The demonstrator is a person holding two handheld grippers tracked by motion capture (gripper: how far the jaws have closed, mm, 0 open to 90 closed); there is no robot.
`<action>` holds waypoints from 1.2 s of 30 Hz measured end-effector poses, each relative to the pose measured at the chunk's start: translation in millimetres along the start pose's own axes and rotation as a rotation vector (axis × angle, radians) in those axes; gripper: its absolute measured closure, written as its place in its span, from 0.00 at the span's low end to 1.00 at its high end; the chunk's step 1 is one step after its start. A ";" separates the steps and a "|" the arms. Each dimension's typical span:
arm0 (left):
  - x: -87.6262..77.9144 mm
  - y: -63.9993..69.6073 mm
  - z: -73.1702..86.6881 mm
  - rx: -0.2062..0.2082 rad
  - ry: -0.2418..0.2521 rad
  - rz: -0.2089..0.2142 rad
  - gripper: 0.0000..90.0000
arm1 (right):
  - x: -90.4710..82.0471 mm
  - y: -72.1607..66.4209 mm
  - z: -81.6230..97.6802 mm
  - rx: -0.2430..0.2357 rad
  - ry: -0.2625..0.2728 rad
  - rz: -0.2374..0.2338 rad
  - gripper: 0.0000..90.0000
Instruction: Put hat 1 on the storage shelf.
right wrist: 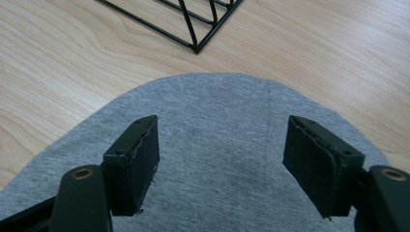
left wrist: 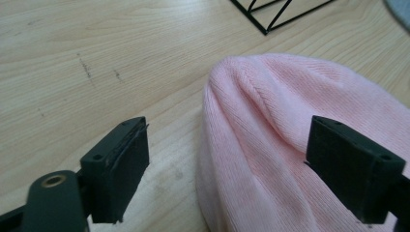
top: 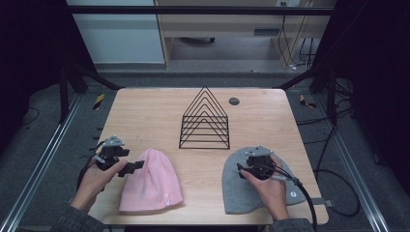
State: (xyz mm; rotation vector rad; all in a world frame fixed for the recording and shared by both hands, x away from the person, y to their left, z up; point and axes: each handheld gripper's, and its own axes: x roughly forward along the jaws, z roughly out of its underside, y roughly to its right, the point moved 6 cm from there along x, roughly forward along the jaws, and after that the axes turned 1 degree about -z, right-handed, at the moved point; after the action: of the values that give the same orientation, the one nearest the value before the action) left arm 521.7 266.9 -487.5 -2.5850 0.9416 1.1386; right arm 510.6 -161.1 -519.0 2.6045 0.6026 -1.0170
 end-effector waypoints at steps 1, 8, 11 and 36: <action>5.4 -0.5 -7.4 0.018 -0.039 -0.003 0.18 | -0.3 0.1 -0.5 0.000 0.005 -0.003 0.33; 20.3 -5.0 -26.1 -0.020 -0.020 0.025 0.34 | -3.8 2.0 -2.5 0.001 0.029 -0.003 0.40; 22.7 -4.1 -15.6 -0.016 -0.045 0.026 0.36 | -3.9 3.5 -1.2 0.011 0.027 -0.009 0.42; 42.4 1.6 0.8 0.034 -0.155 0.032 0.59 | -7.2 0.5 -2.4 0.006 0.020 -0.031 0.38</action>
State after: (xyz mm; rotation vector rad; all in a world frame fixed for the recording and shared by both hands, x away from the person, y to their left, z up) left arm 541.9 245.4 -518.0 -2.4226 0.9612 1.2973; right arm 507.4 -162.6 -512.2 2.6214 0.6476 -1.0039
